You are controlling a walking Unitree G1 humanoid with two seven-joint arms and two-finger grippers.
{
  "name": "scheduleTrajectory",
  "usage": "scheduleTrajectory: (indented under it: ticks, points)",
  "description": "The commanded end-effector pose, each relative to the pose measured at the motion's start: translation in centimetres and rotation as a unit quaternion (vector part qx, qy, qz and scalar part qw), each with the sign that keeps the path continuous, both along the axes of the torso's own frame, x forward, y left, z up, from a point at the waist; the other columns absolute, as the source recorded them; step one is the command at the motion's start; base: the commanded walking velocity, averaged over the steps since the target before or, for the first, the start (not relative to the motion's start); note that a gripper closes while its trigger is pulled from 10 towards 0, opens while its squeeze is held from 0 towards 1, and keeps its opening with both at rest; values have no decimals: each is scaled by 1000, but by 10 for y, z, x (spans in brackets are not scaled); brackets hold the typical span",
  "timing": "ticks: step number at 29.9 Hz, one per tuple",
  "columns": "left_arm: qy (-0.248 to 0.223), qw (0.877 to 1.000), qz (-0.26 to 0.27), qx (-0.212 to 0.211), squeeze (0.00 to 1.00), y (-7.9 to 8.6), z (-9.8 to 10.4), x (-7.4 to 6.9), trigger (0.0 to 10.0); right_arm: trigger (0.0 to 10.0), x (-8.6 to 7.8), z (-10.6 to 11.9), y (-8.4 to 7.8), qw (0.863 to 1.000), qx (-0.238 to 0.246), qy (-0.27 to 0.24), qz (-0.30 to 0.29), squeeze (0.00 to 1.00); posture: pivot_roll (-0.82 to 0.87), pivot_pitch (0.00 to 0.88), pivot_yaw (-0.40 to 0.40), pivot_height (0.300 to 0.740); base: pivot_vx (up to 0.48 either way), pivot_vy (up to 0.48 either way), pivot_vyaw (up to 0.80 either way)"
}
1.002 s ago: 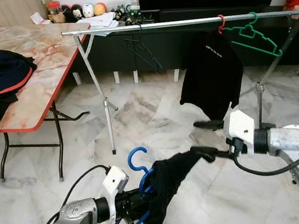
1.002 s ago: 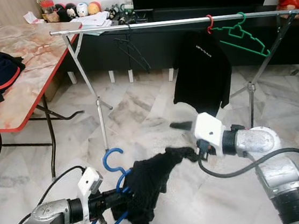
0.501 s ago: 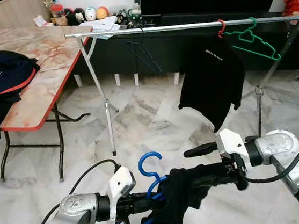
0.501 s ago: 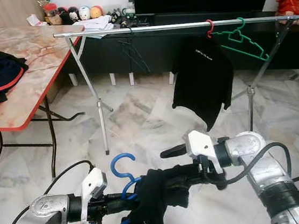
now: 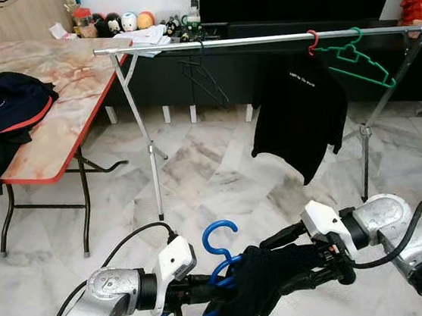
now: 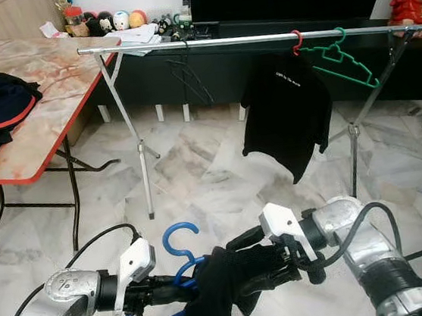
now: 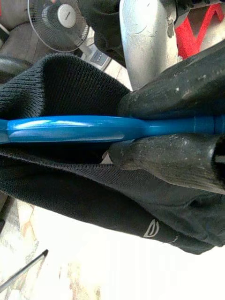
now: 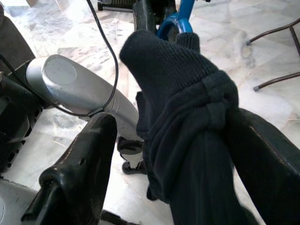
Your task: Hang hanger
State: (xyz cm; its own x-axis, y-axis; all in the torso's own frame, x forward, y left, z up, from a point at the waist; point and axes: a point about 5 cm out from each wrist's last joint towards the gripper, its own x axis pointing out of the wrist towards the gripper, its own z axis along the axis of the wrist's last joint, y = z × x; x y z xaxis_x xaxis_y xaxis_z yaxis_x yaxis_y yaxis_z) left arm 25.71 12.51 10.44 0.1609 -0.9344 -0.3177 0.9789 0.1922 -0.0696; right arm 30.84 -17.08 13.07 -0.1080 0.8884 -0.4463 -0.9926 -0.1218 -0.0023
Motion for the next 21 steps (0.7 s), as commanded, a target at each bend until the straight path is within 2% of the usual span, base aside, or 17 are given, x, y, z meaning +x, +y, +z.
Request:
scheduleTrajectory:
  ticks: [1, 10, 11, 13, 14, 21]
  points:
    - [-30, 999, -31, -5, 0, -8, 13, -1, 10000, 10000, 2, 1, 2, 1000, -1, -6, 8, 0, 43, 63, -42, 740, 0, 0, 0]
    - [-45, 998, -48, 6, 0, -12, 16, 0, 10000, 10000, -1, -17, 10, 1000, -25, -2, 8, 0, 51, 73, -44, 740, 0, 0, 0]
    - [-45, 998, -48, 7, 0, -12, 16, 0, 10000, 6980, -1, -17, 10, 1000, -24, 0, 9, 0, 51, 75, -45, 740, 0, 0, 0]
    - [-46, 998, -48, 7, 0, -13, 16, 0, 10000, 6980, -1, -17, 10, 1000, -23, 3, 11, 0, 51, 75, -45, 740, 0, 0, 0]
    - [-47, 998, -48, 7, 0, -13, 17, 0, 10000, 0, -1, -17, 10, 1000, -21, 4, 12, 0, 51, 79, -46, 740, 0, 0, 0]
    - [-53, 998, -45, 10, 0, -13, 18, 1, 10000, 0, -4, -26, 8, 998, -54, 13, 23, 0, 50, 86, -48, 740, 0, 0, 0]
